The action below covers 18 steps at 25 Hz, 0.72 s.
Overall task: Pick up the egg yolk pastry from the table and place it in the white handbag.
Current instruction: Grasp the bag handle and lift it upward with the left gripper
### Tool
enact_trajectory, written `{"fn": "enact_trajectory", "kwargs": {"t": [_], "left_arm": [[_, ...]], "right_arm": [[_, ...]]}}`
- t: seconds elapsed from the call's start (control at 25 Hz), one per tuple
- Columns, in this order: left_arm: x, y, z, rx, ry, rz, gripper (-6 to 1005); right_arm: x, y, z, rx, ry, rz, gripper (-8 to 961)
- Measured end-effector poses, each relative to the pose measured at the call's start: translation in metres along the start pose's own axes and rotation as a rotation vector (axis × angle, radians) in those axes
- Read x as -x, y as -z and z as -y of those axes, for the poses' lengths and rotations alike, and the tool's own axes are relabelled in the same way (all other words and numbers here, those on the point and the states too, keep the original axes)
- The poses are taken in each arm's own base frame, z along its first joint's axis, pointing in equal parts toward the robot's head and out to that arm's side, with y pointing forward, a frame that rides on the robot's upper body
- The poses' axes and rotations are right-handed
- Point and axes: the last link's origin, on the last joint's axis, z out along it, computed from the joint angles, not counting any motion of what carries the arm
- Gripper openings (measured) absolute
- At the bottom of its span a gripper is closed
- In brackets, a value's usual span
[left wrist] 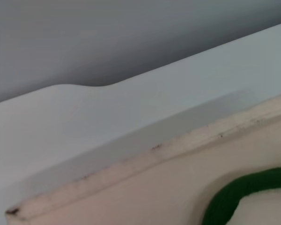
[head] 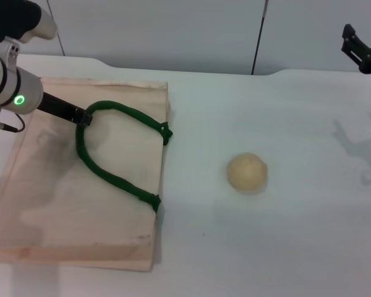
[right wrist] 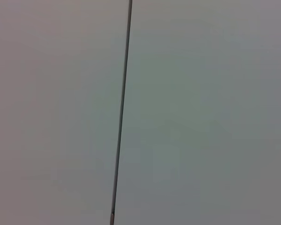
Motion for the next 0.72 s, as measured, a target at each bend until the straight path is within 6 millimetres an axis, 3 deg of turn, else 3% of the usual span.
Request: {"fn": "enact_trajectory", "kwargs": {"t": [0.44, 0.72], "left_arm": [[-0.007, 0.007, -0.001, 0.008, -0.028, -0.022, 120], [-0.02, 0.031, -0.003, 0.028, -0.059, -0.06, 120]], "right_arm": [[-0.003, 0.001, 0.001, -0.003, 0.003, -0.012, 831], [-0.004, 0.001, 0.002, -0.005, 0.004, -0.016, 830]]}}
